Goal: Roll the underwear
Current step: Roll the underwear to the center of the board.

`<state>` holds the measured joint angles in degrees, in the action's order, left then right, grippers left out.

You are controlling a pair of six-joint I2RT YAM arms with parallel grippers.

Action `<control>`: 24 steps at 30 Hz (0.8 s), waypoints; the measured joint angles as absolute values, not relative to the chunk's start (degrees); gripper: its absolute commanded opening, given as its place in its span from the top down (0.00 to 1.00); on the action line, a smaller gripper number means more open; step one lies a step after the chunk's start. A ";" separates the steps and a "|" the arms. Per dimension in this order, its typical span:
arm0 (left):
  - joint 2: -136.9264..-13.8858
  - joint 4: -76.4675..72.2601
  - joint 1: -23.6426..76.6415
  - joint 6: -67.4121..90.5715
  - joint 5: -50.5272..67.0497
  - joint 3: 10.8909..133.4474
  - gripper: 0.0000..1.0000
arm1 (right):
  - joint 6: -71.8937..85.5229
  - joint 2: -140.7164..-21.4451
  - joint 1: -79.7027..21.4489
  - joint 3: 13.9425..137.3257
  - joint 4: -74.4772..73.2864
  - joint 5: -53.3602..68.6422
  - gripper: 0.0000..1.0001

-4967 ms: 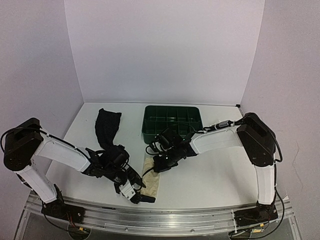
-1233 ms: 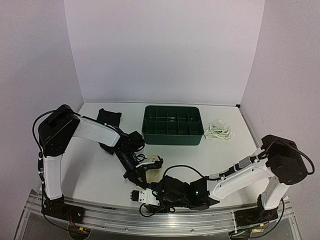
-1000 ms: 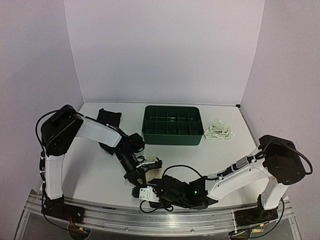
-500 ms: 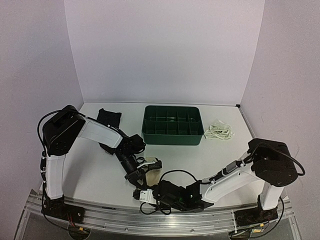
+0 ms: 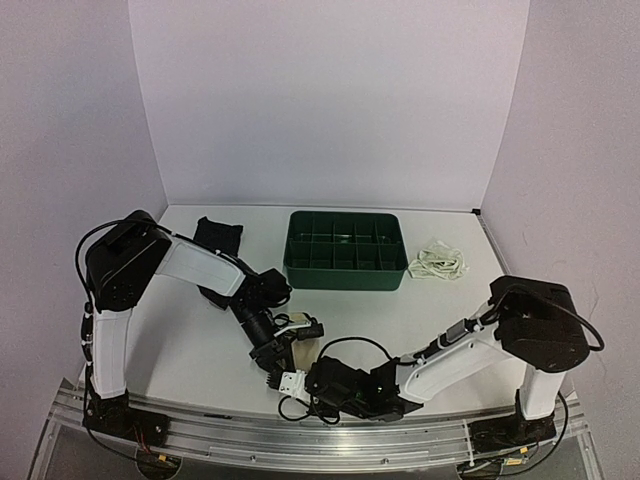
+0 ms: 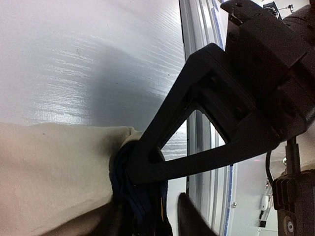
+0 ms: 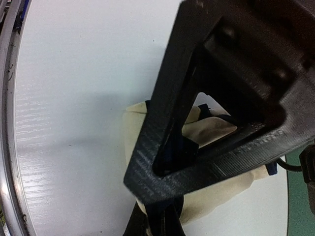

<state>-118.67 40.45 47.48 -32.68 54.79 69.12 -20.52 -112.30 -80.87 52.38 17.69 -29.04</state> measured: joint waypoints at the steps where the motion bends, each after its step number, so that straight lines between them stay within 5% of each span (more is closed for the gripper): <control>1: -118.64 40.45 47.39 -32.92 54.87 69.12 0.39 | -19.69 -112.17 -80.70 52.43 17.32 -28.47 1.00; 6: -111.41 38.05 44.81 -37.79 54.87 63.29 0.22 | -11.99 -110.25 -78.74 53.83 11.55 -21.39 1.00; 15: -83.98 27.11 42.00 -57.57 47.95 44.00 0.26 | 5.23 -109.56 -71.62 56.18 6.99 1.55 1.00; 24: -75.68 5.13 53.96 -67.98 36.18 28.34 0.30 | 19.01 -116.65 -62.64 60.37 11.53 26.51 1.00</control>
